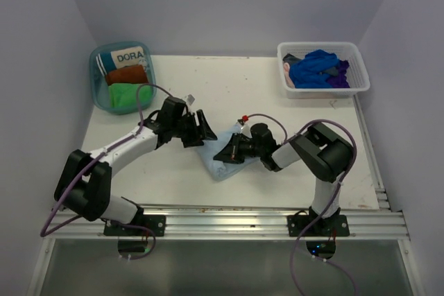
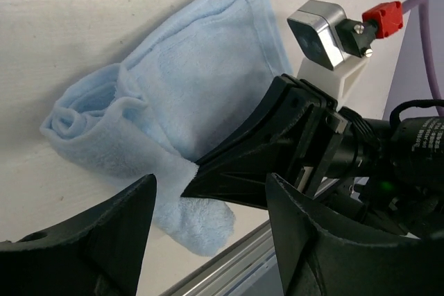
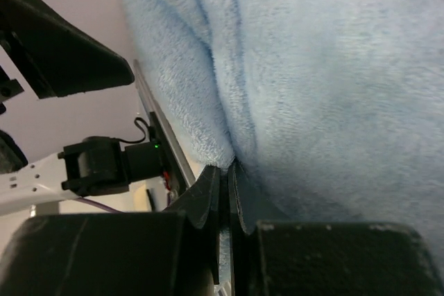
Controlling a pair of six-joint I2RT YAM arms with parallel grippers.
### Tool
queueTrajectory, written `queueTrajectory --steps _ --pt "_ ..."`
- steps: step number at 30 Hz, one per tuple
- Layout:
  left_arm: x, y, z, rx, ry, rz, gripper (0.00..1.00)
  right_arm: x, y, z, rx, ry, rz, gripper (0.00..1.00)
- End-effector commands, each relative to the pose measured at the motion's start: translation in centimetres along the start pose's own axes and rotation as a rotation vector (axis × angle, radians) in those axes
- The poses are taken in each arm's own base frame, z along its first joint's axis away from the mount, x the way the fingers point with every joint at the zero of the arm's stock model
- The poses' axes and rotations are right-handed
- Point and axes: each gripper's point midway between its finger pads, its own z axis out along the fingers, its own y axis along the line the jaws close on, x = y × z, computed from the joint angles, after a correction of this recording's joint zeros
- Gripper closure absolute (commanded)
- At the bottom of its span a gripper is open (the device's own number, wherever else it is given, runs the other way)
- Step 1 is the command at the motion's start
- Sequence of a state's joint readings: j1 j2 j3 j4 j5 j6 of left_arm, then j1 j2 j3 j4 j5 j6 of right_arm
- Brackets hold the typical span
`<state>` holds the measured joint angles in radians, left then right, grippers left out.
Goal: Roll the towels
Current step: Roll the towel
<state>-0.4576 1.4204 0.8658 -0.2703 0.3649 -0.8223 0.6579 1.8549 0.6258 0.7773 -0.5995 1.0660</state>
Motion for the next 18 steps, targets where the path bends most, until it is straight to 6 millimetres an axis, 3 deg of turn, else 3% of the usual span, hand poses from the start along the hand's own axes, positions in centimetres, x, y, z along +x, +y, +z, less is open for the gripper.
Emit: queueTrajectory --steps 1,6,10,18 --pt "-0.1 -1.2 0.9 0.06 -0.004 0.047 0.32 -0.7 0.9 -0.3 -0.115 -0.027 0.045 1.0" --pt "-0.1 -1.4 2.0 0.061 0.008 0.062 0.33 -0.2 -0.3 -0.2 -0.13 -0.028 0.107 1.0" --pt "0.1 -0.5 3.4 0.037 0.029 0.055 0.35 0.0 -0.8 -0.2 -0.113 -0.028 0.106 1.0" --pt "0.0 0.0 5.3 0.024 0.064 0.054 0.38 -0.1 -1.5 -1.1 0.0 -0.033 0.008 1.0"
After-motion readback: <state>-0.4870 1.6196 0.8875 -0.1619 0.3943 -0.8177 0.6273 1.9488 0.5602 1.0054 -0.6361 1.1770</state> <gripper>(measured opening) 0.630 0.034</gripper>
